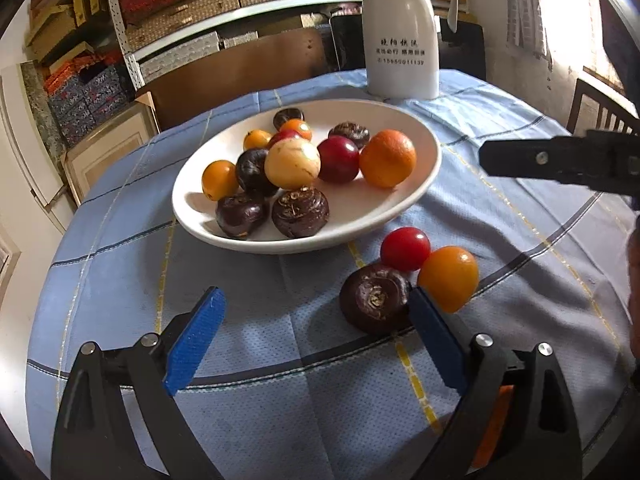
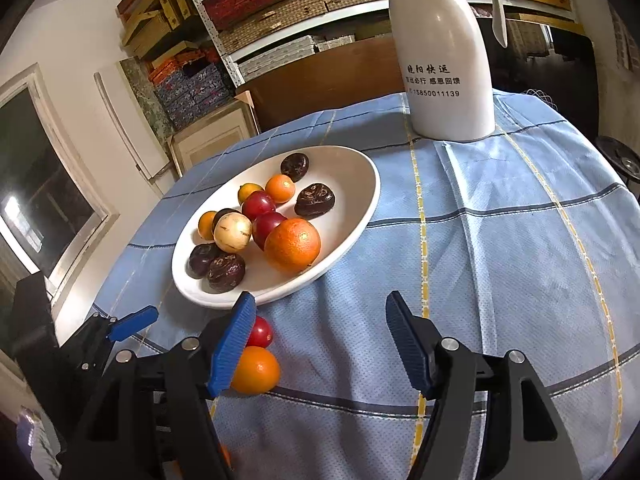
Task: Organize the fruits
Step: 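Grasp an orange with the right tool while the left tool grasps a dark passion fruit, then place the orange and passion fruit on the plate and open both tools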
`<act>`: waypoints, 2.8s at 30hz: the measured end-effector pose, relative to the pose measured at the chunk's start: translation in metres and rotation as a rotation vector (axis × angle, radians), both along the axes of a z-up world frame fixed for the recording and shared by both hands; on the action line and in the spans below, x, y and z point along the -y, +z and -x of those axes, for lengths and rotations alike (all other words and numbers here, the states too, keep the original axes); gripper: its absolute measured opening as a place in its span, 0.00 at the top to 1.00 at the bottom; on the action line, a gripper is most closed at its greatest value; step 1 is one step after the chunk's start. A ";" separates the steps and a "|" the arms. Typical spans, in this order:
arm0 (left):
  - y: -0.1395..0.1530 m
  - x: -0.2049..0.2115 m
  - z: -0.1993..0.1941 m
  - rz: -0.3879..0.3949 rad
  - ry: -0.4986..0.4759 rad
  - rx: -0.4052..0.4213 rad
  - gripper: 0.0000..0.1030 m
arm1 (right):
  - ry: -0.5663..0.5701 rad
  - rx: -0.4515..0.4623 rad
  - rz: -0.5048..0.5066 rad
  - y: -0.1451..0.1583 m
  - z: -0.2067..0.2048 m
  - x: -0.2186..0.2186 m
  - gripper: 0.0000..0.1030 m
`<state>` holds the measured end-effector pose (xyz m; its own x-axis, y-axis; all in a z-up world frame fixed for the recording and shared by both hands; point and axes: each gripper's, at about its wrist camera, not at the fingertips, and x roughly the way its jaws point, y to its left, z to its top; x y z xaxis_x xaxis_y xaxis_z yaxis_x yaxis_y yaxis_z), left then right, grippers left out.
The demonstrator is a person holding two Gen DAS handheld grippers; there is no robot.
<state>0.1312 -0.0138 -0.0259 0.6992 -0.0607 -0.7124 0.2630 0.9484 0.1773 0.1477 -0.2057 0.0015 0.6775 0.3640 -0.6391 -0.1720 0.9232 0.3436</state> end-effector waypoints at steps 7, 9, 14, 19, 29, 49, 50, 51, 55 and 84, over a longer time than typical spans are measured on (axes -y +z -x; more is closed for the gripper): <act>-0.004 0.001 -0.015 0.009 0.010 -0.033 0.04 | -0.004 -0.005 0.004 0.000 0.000 0.000 0.33; -0.004 -0.002 -0.014 -0.009 0.021 -0.026 0.04 | -0.003 -0.008 0.005 -0.001 0.000 0.000 0.33; -0.003 -0.025 -0.003 -0.064 0.103 -0.001 0.04 | 0.007 -0.017 0.007 -0.003 -0.001 -0.002 0.33; 0.002 -0.034 -0.002 0.013 0.098 -0.001 0.04 | 0.065 -0.034 0.030 -0.008 0.002 -0.015 0.33; -0.004 -0.014 -0.006 0.012 -0.015 -0.034 0.27 | 0.217 -0.058 0.120 -0.023 0.017 -0.050 0.47; -0.012 -0.003 -0.021 0.111 -0.102 -0.128 0.60 | 0.193 -0.110 -0.015 -0.027 0.007 -0.033 0.63; -0.012 -0.004 -0.020 0.118 -0.100 -0.129 0.60 | 0.175 -0.113 -0.018 -0.028 0.005 -0.029 0.63; -0.011 -0.005 -0.018 0.122 -0.097 -0.128 0.60 | 0.165 -0.117 -0.021 -0.028 0.004 -0.027 0.63; -0.007 -0.014 -0.005 0.129 -0.068 -0.109 0.60 | 0.147 -0.120 -0.032 -0.030 0.002 -0.021 0.63; 0.046 -0.053 -0.094 0.173 0.124 0.049 0.44 | 0.042 -0.035 -0.079 0.006 -0.102 -0.025 0.60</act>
<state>0.2251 0.0395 0.0200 0.7423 -0.0906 -0.6639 0.1380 0.9903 0.0191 0.2497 -0.1810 0.0070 0.6380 0.4417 -0.6308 -0.1964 0.8854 0.4213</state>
